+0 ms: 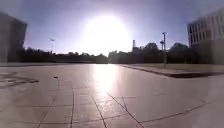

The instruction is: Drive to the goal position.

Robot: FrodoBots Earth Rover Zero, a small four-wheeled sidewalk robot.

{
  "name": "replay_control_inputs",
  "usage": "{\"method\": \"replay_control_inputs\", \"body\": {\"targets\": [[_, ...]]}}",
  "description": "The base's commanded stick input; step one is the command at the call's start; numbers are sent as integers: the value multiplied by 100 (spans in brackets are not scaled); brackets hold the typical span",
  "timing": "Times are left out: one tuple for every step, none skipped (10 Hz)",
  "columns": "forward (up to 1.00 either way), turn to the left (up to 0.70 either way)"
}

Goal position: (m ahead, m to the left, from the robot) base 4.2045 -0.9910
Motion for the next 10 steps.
{"method": "replay_control_inputs", "body": {"targets": [[70, 35], [70, 29], [70, 14], [70, 0], [70, 0], [70, 0], [70, 0], [70, 0], [70, 0], [70, -7]]}}
